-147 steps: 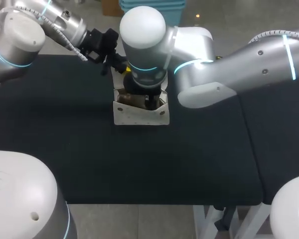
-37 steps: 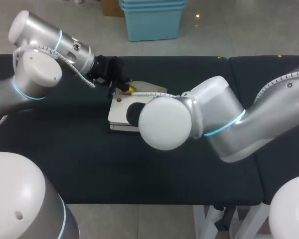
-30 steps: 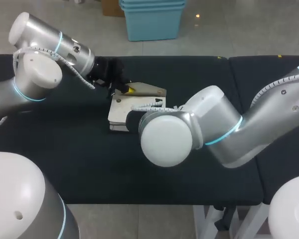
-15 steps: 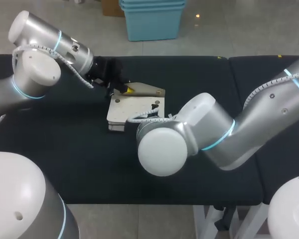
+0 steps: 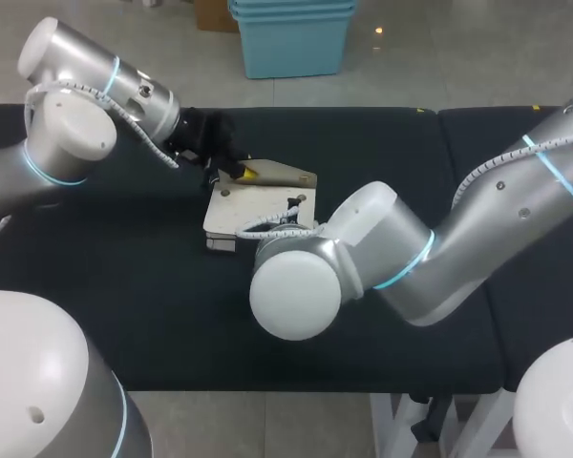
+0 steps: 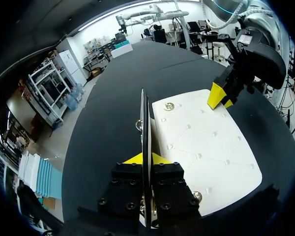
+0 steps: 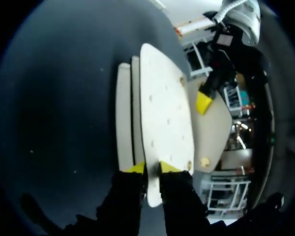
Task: Pick up the bag, open it, inspect its contents, close it, and place it on the opposite side
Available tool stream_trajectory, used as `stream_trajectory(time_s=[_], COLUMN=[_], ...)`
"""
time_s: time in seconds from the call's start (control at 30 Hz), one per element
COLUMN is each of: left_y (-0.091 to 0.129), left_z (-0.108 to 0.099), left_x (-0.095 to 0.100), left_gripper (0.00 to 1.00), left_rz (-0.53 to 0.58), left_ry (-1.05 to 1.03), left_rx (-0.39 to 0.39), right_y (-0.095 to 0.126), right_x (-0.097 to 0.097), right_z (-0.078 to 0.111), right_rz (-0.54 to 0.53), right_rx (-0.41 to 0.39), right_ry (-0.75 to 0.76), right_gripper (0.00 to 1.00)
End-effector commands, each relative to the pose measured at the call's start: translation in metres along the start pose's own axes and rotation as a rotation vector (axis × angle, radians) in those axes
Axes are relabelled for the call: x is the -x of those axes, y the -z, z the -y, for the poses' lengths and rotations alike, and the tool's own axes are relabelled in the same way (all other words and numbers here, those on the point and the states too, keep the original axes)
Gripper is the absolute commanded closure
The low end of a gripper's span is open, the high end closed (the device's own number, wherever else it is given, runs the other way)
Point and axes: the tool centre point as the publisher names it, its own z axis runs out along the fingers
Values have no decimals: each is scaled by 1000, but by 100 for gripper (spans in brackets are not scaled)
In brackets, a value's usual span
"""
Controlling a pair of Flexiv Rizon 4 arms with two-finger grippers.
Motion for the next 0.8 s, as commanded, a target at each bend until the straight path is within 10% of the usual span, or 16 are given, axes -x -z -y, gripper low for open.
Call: stream_trajectory(time_s=[0.03, 0.8], left_y=[-1, -9], left_z=[-1, -6], left_x=[0, -48], left_gripper=[100, 100], left_rz=[-1, 95], left_ry=[-14, -339], left_rx=[-6, -6], right_y=[-5, -11], right_x=[-4, -2], right_z=[-3, 2], right_rz=[5, -8], right_rx=[-13, -44], right_ry=[-8, -62], right_gripper=[100, 100])
